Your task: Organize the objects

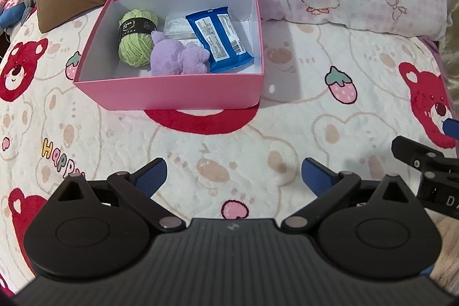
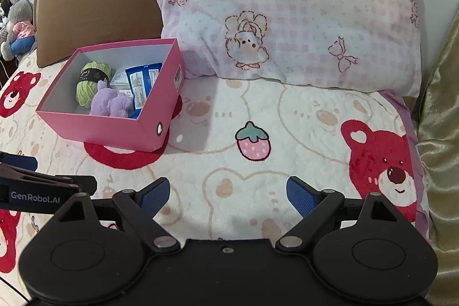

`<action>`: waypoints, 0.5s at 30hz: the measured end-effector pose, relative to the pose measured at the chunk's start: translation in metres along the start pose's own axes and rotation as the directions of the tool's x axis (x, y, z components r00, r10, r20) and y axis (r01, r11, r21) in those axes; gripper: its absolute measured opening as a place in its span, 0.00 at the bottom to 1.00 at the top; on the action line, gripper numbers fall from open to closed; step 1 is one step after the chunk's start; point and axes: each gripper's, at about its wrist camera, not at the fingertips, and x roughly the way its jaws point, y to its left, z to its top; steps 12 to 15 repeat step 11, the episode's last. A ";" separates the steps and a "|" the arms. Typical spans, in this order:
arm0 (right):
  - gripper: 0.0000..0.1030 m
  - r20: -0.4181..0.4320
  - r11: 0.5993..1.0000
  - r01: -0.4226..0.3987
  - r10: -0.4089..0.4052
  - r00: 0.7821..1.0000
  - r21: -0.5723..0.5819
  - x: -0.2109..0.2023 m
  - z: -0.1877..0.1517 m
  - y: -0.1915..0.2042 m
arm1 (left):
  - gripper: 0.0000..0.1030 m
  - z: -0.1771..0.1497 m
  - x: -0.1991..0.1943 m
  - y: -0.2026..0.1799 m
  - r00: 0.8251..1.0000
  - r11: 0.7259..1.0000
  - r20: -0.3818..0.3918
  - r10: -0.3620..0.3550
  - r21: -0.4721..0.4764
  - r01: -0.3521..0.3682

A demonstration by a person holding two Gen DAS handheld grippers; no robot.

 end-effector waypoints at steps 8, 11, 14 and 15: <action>0.88 0.006 1.000 -0.001 0.001 1.000 -0.011 -0.002 0.000 0.001 | 0.99 0.000 -0.004 0.004 1.000 1.000 0.015 0.011 -0.006 -0.011; 0.88 0.011 1.000 -0.005 0.005 1.000 -0.012 -0.003 0.000 0.001 | 0.99 -0.002 -0.009 -0.003 0.999 0.999 0.037 0.034 0.011 -0.034; 0.88 0.011 1.000 -0.005 0.005 1.000 -0.012 -0.003 0.000 0.001 | 0.99 -0.002 -0.009 -0.003 0.999 0.999 0.037 0.034 0.011 -0.034; 0.88 0.011 1.000 -0.005 0.005 1.000 -0.012 -0.003 0.000 0.001 | 0.99 -0.002 -0.009 -0.003 0.999 0.999 0.037 0.034 0.011 -0.034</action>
